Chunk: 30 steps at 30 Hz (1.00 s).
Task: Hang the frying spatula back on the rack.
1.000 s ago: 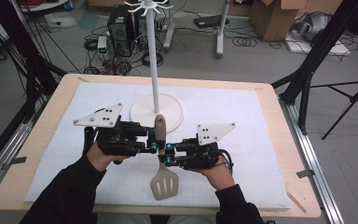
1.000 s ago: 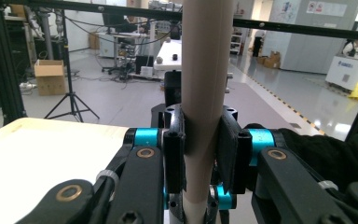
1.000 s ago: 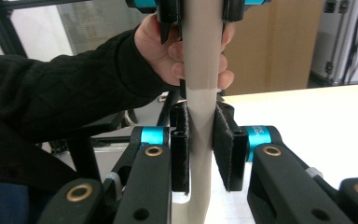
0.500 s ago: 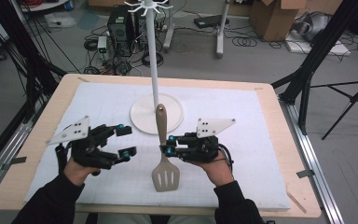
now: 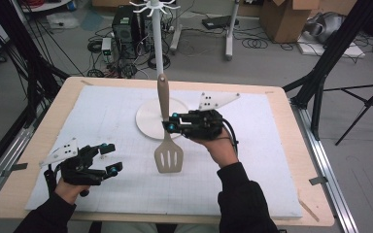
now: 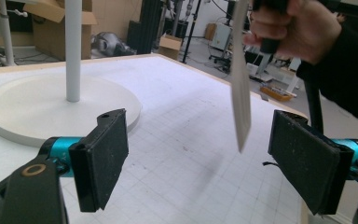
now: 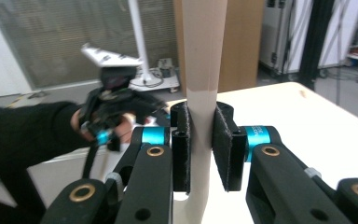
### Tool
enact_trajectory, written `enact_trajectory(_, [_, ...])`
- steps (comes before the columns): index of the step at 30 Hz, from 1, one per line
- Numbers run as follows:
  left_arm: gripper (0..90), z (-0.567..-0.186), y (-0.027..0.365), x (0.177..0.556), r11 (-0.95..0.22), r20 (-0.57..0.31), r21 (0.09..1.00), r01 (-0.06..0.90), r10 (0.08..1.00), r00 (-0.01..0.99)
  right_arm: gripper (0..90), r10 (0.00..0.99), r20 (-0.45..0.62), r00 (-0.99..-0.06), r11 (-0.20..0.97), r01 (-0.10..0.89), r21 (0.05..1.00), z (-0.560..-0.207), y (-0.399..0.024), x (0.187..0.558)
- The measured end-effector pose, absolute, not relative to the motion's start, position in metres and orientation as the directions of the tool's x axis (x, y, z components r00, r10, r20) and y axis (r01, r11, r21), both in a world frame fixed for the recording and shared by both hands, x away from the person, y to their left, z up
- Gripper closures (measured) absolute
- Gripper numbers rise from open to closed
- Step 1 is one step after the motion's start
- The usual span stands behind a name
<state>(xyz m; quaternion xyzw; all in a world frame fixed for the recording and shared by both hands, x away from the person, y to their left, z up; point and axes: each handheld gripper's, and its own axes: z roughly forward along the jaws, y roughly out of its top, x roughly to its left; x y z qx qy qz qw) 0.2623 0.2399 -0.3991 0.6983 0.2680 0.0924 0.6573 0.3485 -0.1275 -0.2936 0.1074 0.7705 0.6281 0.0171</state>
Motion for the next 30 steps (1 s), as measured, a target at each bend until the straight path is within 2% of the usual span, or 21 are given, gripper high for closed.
enact_trajectory(13, [20.4, -0.404, 0.237, 0.261, -0.006, -0.224, 0.966, 0.259, 0.486, 0.845, 78.3, 0.263, 0.078, -0.962, 0.24, 0.144, 0.96, -0.246, -0.098, 0.393])
enact_trajectory(30, [21.7, -0.404, 0.243, 0.261, 0.016, -0.239, 0.965, 0.262, 0.462, 0.854, 78.3, 0.341, 0.115, -0.933, 0.217, 0.197, 0.956, -0.221, -0.087, 0.431])
